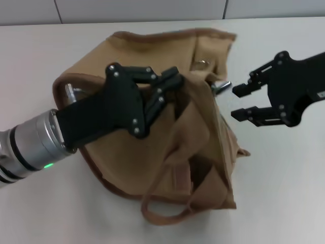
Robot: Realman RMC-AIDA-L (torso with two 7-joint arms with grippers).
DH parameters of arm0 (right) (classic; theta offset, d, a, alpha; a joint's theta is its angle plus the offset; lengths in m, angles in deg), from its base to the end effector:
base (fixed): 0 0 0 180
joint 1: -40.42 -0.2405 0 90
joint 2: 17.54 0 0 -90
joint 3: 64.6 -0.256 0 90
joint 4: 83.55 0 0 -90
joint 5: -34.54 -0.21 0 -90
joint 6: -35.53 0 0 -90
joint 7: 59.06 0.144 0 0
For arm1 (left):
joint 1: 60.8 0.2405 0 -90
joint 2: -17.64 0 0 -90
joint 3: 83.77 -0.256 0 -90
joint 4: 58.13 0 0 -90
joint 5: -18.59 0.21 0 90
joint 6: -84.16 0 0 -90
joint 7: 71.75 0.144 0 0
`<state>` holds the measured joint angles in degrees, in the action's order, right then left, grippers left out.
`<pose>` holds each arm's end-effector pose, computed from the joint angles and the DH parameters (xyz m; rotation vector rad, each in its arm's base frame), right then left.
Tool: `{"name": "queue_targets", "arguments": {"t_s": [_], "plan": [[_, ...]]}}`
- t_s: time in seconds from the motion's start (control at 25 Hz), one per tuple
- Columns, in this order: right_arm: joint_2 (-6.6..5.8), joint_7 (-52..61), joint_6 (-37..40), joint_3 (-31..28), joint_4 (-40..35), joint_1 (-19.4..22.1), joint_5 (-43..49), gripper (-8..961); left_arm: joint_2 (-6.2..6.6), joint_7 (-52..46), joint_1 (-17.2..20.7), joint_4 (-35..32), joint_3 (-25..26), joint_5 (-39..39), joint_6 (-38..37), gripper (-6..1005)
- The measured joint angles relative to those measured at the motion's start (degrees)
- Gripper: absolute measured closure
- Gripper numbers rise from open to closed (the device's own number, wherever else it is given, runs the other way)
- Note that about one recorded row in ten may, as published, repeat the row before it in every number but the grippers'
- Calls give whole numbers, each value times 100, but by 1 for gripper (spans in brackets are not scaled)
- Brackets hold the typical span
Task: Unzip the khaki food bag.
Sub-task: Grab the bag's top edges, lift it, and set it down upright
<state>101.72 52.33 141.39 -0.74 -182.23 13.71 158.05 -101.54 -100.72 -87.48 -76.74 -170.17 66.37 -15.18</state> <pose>0.1322 0.3046 0.0698 -2.9309 0.0447 -0.0074 -0.2021 0.2765 -0.0392 -2.3608 0.1888 -1.3983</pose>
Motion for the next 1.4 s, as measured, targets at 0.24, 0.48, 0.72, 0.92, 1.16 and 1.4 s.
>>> {"name": "queue_targets", "arguments": {"t_s": [0.24, 0.48, 0.72, 0.92, 1.16, 1.4], "plan": [[4, -9, 170, -288, -276, 272, -340, 543, 0, -3, 17, 136, 17, -353, 54, 969], [15, -216, -27, -590, -127, 489, -701, 543, -1, 2, -1, 140, 2, -355, 105, 969], [5, -641, -707, -684, 633, 789, -1421, 542, 0, 6, -15, 140, -42, -339, 108, 969], [1, -894, -933, -722, 1358, 680, -1559, 542, 0, 24, -35, 139, -147, -358, 124, 968], [-14, -1134, -883, -727, 1878, 492, -1623, 543, 0, 24, -39, 139, -150, -357, 137, 968], [-21, -1199, -839, -726, 1924, 404, -1628, 543, 0, 23, -39, 139, -150, -334, 142, 968]]}}
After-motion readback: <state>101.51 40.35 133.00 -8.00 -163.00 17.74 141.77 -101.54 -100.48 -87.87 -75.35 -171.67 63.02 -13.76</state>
